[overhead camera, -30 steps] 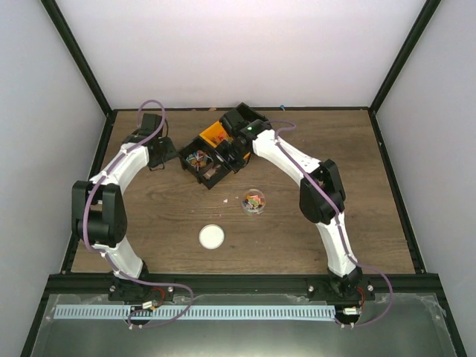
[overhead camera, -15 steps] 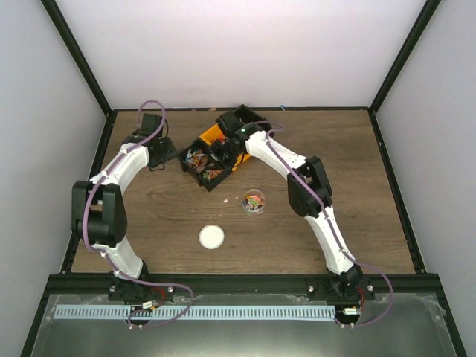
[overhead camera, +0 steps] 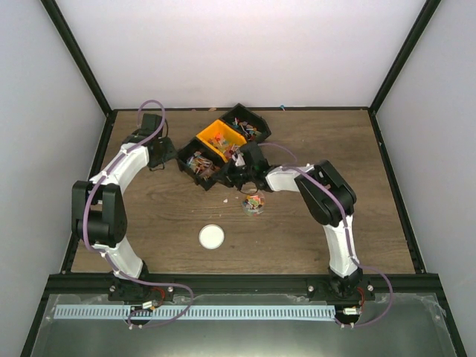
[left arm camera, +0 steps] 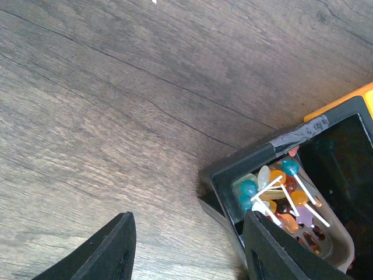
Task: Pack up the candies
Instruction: Scoop the fake candies from the storage box, then place the fake candies in the packing bottle.
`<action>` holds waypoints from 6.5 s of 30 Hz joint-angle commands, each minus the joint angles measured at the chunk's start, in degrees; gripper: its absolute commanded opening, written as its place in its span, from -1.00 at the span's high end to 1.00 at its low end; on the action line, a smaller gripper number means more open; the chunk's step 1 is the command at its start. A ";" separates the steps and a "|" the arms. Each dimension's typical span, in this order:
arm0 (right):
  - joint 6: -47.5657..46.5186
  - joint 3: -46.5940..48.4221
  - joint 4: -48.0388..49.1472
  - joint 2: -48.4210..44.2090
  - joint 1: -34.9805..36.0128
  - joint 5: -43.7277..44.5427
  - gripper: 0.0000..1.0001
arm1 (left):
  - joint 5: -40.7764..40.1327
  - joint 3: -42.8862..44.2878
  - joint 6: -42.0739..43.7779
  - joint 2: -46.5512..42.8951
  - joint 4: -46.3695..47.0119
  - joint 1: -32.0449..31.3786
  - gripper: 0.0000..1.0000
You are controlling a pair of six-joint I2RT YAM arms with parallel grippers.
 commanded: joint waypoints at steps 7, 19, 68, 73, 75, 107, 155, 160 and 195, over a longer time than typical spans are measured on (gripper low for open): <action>3.14 -7.56 3.86 -2.74 0.69 -1.97 0.99 | -0.62 0.16 0.68 -1.65 0.25 0.25 -0.06; 1.05 -9.33 1.60 -9.07 0.23 -0.68 0.99 | -0.65 0.13 0.17 -4.86 0.51 0.30 -0.05; -1.94 -12.94 6.12 -13.86 -2.17 -1.20 0.99 | -0.16 1.51 0.69 -4.04 0.04 0.21 -0.05; -1.60 -15.17 9.65 -16.66 -3.72 -2.89 0.99 | -0.06 1.48 0.78 -3.94 -0.09 0.21 -0.05; -1.28 -15.67 10.04 -17.30 -4.02 -2.77 0.99 | -0.17 1.39 0.77 -4.04 -0.05 0.21 -0.05; 13.05 -47.64 48.88 -32.58 -12.90 -13.76 0.99 | 1.37 0.89 0.90 -3.89 0.12 -0.11 -0.05; -28.47 -48.52 -42.17 -90.05 -26.59 -3.66 0.99 | 2.83 -1.42 0.08 -1.19 3.93 -2.71 -0.06; -30.05 -48.03 -43.72 -89.59 -26.50 -2.96 0.99 | 2.69 -1.55 0.19 -1.16 3.90 -2.68 -0.06; -36.30 -37.44 -50.60 -78.44 -14.39 12.07 0.99 | 1.81 -2.22 0.53 -0.79 4.57 -2.77 -0.06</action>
